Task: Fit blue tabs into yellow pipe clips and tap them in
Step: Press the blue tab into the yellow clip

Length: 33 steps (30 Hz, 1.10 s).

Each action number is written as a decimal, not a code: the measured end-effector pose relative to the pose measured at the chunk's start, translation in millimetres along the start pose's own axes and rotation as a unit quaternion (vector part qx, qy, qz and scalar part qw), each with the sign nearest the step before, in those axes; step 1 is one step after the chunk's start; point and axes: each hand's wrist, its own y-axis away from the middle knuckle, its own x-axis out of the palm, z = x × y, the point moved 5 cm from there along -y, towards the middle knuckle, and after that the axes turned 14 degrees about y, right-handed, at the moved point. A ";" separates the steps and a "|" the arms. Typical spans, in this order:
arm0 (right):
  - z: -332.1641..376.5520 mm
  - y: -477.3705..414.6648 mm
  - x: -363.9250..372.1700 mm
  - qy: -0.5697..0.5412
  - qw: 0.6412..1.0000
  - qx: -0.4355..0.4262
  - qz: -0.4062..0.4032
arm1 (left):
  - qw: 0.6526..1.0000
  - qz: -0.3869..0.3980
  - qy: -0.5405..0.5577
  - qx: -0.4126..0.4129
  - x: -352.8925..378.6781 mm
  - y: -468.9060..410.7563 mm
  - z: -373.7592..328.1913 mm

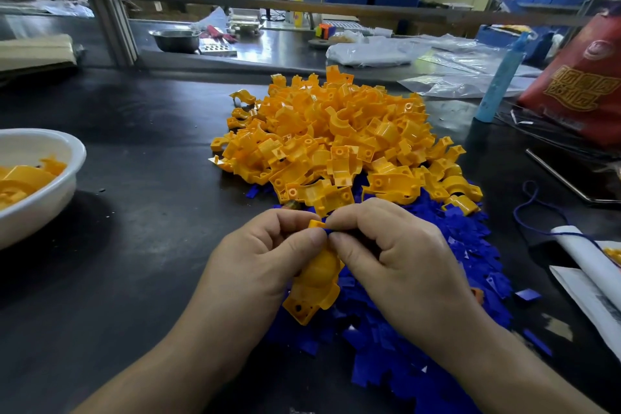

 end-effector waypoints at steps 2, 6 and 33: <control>-0.8 0.5 1.7 -0.031 0.999 0.026 0.005 | 1.000 -0.003 0.004 0.003 -0.8 -0.8 -0.4; -9.3 1.9 8.2 -0.118 0.985 0.113 0.051 | 1.000 -0.004 0.002 0.011 -2.1 -0.8 -0.7; -11.1 2.9 18.5 -0.318 0.924 0.168 0.130 | 0.999 0.022 0.033 -0.025 -2.8 -0.4 3.8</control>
